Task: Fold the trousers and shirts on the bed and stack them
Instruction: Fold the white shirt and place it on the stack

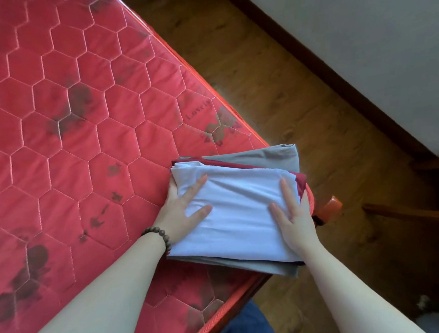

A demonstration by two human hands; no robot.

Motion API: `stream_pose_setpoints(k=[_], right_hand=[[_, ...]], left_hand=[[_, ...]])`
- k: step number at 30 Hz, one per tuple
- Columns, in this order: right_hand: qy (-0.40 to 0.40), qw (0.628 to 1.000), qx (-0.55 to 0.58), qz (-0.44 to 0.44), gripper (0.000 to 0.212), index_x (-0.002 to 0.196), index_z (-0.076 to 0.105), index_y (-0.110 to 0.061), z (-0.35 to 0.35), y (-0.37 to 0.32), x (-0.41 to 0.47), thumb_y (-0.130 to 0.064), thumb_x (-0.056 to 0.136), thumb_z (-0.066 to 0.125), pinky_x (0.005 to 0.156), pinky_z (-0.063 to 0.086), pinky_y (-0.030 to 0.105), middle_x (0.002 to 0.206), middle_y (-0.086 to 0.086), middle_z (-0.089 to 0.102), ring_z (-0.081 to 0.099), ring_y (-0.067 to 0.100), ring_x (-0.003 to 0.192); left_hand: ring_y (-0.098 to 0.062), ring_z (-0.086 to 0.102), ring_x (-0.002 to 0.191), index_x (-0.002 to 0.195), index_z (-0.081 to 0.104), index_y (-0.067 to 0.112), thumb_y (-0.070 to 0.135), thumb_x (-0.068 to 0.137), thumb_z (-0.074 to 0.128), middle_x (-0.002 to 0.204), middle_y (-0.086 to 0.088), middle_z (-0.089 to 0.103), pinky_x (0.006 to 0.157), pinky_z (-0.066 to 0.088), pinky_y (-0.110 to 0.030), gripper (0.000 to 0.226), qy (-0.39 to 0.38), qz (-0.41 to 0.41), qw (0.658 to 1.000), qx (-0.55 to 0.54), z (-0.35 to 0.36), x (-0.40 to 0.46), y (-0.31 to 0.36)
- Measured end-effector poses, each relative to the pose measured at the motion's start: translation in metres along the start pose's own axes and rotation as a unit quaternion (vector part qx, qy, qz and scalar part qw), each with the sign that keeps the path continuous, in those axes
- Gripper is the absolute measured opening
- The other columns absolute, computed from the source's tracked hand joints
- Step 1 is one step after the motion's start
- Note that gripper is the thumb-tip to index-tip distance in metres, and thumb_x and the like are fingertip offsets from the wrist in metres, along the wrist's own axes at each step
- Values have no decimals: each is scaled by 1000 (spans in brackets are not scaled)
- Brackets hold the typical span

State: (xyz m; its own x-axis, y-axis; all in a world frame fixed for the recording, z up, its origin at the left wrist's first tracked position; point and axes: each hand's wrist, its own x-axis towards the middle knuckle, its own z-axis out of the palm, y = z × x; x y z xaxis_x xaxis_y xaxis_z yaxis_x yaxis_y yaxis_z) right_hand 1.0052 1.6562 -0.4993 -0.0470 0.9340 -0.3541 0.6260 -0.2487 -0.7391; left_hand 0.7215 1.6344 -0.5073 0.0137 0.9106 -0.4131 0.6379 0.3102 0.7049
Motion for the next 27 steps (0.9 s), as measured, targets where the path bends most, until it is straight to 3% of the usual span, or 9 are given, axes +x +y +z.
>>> stream_pose_setpoints(k=[5,8,10,14,17,21,24,27], right_hand=[[-34,999,-17,14,60,126,13,-76,-7,-5,-2,-49,91,53,118,17,39,156,7,18,15,22,145],[-56,998,-17,14,60,122,14,-78,-13,-3,-7,-46,92,54,111,21,29,146,6,28,27,22,139],[-70,997,-30,20,59,122,13,-78,-15,-1,-8,-48,92,53,106,19,25,143,5,29,28,23,138],[-102,991,-83,37,59,127,3,-78,-20,4,-3,-66,86,43,104,24,29,131,4,31,36,29,132],[-124,985,-113,40,63,128,-2,-77,-23,6,1,-79,76,33,101,31,35,136,12,38,45,31,122],[-132,986,-83,53,65,126,0,-79,-23,2,1,-80,71,36,96,28,31,127,6,39,44,25,116],[-132,987,-54,71,62,125,4,-80,-23,0,0,-75,76,42,97,24,29,127,1,33,37,25,126],[-134,987,-41,81,60,123,7,-82,-24,-2,0,-71,79,46,99,26,29,131,3,33,38,23,125]], left_hand=[[5,12,140,126,28,75,50,83,66,157,10,0,108,15,-14,62,16,9,1000,-25,-4,-8,3],[16,10,132,126,26,76,49,84,65,154,14,0,107,16,-13,63,20,14,999,-23,1,-23,4],[25,5,127,127,25,76,43,88,63,155,11,2,104,13,-5,63,30,28,999,-36,7,-33,0],[8,7,138,127,25,76,38,91,59,159,4,-6,98,7,7,62,61,16,996,-66,10,-38,-6],[-1,10,141,127,18,78,50,89,55,159,6,-13,107,11,-11,60,35,-14,999,-30,10,-35,-5],[-25,22,145,128,8,79,63,86,48,158,-13,7,111,26,-32,60,-1,-56,998,18,4,-33,-3],[-33,29,141,127,5,79,67,83,47,153,-20,16,112,28,-37,62,-19,-73,997,26,0,-33,-1],[-34,39,135,128,4,78,70,80,48,147,-21,29,110,34,-40,66,-17,-84,996,11,0,-34,-3]])
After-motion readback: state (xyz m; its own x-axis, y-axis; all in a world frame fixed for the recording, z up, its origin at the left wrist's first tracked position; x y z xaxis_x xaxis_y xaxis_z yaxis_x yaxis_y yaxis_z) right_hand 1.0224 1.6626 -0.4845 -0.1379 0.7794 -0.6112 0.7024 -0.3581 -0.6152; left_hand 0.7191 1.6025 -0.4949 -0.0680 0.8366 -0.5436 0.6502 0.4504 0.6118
